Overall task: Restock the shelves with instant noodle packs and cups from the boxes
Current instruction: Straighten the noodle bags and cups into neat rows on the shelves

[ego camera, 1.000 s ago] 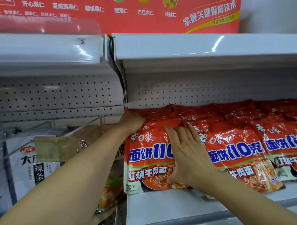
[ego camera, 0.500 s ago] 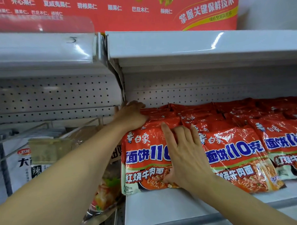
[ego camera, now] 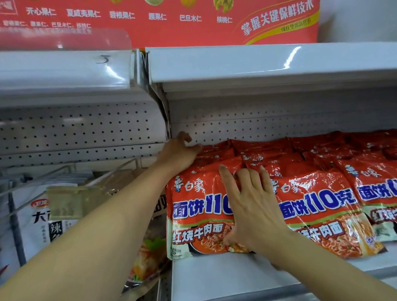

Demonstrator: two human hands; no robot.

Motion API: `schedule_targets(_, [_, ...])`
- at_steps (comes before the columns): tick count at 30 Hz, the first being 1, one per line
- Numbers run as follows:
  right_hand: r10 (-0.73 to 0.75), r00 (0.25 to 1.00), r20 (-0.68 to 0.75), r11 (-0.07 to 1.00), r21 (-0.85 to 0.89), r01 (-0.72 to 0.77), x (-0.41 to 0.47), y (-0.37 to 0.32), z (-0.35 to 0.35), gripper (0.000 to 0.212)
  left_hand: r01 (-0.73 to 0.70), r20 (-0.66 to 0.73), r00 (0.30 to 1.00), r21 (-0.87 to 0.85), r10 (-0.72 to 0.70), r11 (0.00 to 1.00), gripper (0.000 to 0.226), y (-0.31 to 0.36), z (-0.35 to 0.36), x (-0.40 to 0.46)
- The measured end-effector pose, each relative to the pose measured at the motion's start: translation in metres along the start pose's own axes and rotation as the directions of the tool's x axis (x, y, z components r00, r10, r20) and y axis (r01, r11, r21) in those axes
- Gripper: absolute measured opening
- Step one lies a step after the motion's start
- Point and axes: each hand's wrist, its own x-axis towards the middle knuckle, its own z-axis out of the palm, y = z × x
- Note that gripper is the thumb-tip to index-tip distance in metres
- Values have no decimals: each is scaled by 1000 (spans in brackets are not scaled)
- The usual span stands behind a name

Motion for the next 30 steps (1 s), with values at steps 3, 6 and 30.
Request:
schedule_targets(3, [-95,987,132,995,15,94,3,5,-15,137,17,-137,991,60,-9,998,47,-12,1,-17])
schedule_targets(6, [-128,977,172,991,70,118,14,22,-27,134,46,112,993,3,-46,999,61,-17,-7,-42])
schedule_targets(30, [57,953,298,823,526,-213,106,60,-16,34,154,-170,975,53,-143,987,62,-21,-6,-53])
